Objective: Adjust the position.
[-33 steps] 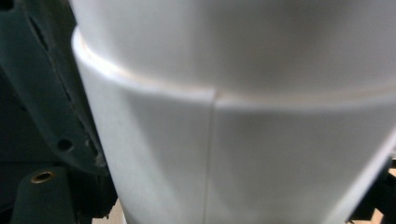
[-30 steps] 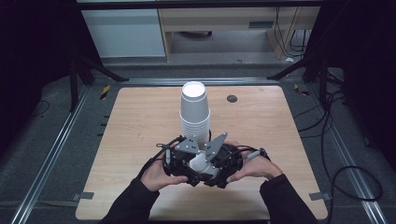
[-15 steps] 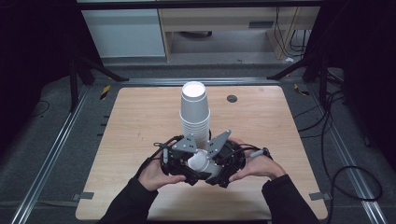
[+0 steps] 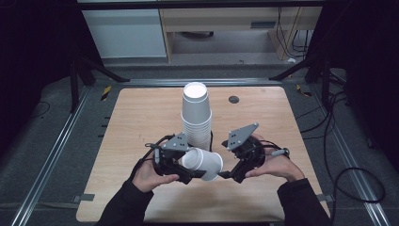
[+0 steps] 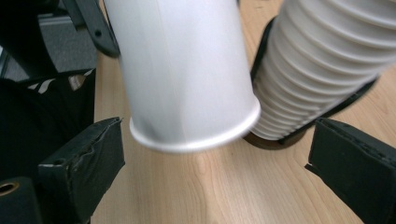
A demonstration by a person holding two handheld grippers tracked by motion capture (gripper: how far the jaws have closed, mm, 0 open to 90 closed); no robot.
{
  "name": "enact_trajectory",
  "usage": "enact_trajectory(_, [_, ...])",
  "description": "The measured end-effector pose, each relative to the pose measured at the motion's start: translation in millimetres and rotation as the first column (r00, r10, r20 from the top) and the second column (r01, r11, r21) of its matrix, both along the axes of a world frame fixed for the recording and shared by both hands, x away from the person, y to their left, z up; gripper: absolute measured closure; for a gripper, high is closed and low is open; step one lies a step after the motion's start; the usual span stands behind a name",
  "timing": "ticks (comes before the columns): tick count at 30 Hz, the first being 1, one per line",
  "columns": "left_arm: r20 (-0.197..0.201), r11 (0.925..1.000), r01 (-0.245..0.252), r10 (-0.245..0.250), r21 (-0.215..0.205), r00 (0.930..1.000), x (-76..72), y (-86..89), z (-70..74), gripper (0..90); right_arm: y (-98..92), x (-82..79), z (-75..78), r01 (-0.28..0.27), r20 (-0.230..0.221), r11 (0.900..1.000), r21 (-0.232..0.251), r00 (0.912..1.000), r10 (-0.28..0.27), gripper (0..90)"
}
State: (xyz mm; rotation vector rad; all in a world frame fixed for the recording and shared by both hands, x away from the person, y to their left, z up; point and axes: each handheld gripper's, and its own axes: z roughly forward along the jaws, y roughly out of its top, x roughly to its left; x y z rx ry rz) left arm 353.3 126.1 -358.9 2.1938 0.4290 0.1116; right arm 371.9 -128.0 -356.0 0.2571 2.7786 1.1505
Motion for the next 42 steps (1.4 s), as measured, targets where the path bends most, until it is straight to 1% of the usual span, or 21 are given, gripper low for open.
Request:
enact_trajectory(3, [0.002,0.9994,-0.02,0.02,-0.028,0.9998,-0.6,7.8,-2.4,21.1,-8.5,-0.6,-0.5,0.034,0.008,0.999,0.025,0.9994,-0.034,3.6])
enact_trajectory(4, [0.004,0.9992,-0.024,0.024,-0.031,0.9997,-1.0,9.4,-3.2,21.1,-12.3,-1.4,-1.4,0.05,0.006,0.998,0.041,0.9987,-0.05,3.3])
enact_trajectory(6, [0.002,0.9985,-0.03,0.031,-0.045,0.9995,-2.0,13.1,-5.4,21.0,-14.6,-1.7,-2.3,0.057,0.002,0.997,0.049,0.9984,-0.057,3.2])
enact_trajectory(8, [-0.006,0.9974,-0.031,0.031,-0.065,0.9995,-3.1,17.6,-8.6,21.0,-23.7,-2.8,-6.9,0.092,-0.015,0.993,0.073,0.9958,-0.091,2.0])
enact_trajectory(9, [-0.006,0.9974,-0.031,0.031,-0.065,0.9995,-3.1,17.6,-8.6,21.0,-23.7,-2.8,-6.9,0.092,-0.015,0.993,0.073,0.9958,-0.091,2.0])
enact_trajectory(10, [-0.008,0.9955,-0.036,0.035,-0.087,0.9993,-3.8,21.8,-11.9,20.9,-28.6,-3.6,-10.2,0.112,-0.017,0.99,0.087,0.9937,-0.111,1.7])
enact_trajectory(13, [-0.007,0.9933,-0.043,0.042,-0.107,0.9991,-4.2,25.9,-15.0,20.9,-35.3,-4.9,-15.1,0.141,-0.032,0.983,0.119,0.9898,-0.139,1.5])
enact_trajectory(15, [-0.008,0.9884,-0.051,0.05,-0.143,0.9987,-2.6,32.3,-19.6,20.9,-38.6,-5.5,-17.9,0.148,-0.043,0.979,0.143,0.9888,-0.143,1.5])
enact_trajectory(17, [-0.001,0.9865,-0.057,0.057,-0.154,0.9984,-1.1,34.8,-20.1,20.8,-41.1,-6.4,-21.0,0.149,-0.054,0.974,0.173,0.9885,-0.141,1.4])
enact_trajectory(18, [-0.003,0.983,-0.052,0.053,-0.176,0.9986,0.1,36.4,-20.0,20.9,-41.8,-7.1,-22.4,0.151,-0.054,0.97,0.189,0.9882,-0.143,1.5])
enact_trajectory(19, [-0.003,0.983,-0.052,0.053,-0.176,0.9986,0.1,36.4,-20.0,20.8,-42.4,-8.0,-24.1,0.151,-0.057,0.967,0.207,0.9882,-0.143,1.5])
enact_trajectory(20, [-0.002,0.978,-0.048,0.049,-0.203,0.9988,1.5,37.2,-19.7,20.8,-42.7,-8.7,-25.4,0.147,-0.061,0.963,0.227,0.9888,-0.137,1.6])
enact_trajectory(23, [-0.002,0.969,-0.045,0.045,-0.243,0.999,3.8,36.7,-18.3,20.8,-42.7,-10.6,-28.5,0.143,-0.068,0.951,0.276,0.9893,-0.129,2.4])
enact_trajectory(24, [-0.001,0.9671,-0.043,0.044,-0.251,0.999,3.9,36.4,-17.9,20.8,-41.7,-10.4,-29.6,0.131,-0.082,0.949,0.286,0.9903,-0.112,2.5])
enact_trajectory(25, [-0.001,0.9671,-0.043,0.044,-0.251,0.999,3.9,36.4,-17.9,20.8,-41.7,-10.4,-29.6,0.131,-0.082,0.949,0.286,0.9903,-0.112,2.5])
enact_trajectory(26, [0.0,0.9636,-0.036,0.037,-0.265,0.9993,3.8,35.7,-16.8,20.8,-39.5,-10.5,-29.7,0.137,-0.071,0.954,0.268,0.9899,-0.122,2.5])
enact_trajectory(28, [-0.008,0.9584,-0.023,0.022,-0.285,0.9997,3.5,34.1,-16.4,20.8,-38.0,-10.8,-30.4,0.121,-0.088,0.949,0.291,0.9911,-0.1,2.5])
enact_trajectory(33, [0.0,0.9578,0.005,-0.005,-0.287,1.0,1.5,27.1,-17.1,20.8,-28.8,-9.6,-34.1,0.093,-0.115,0.947,0.306,0.9916,-0.06,2.5])
enact_trajectory(35, [0.0,0.954,0.023,-0.024,-0.299,0.9997,1.6,24.1,-17.3,20.8,-25.5,-9.6,-35.4,0.087,-0.12,0.951,0.298,0.9914,-0.053,2.4])
enact_trajectory(37, [0.001,0.9527,0.027,-0.028,-0.303,0.9996,1.6,23.1,-17.0,20.8,-22.9,-9.7,-37.1,0.079,-0.124,0.953,0.292,0.9913,-0.045,2.3])
enact_trajectory(42, [0.006,0.9492,0.05,-0.051,-0.311,0.9987,0.9,18.7,-15.0,20.8,-16.5,-8.1,-40.9,0.059,-0.155,0.948,0.314,0.9879,-0.01,2.3])
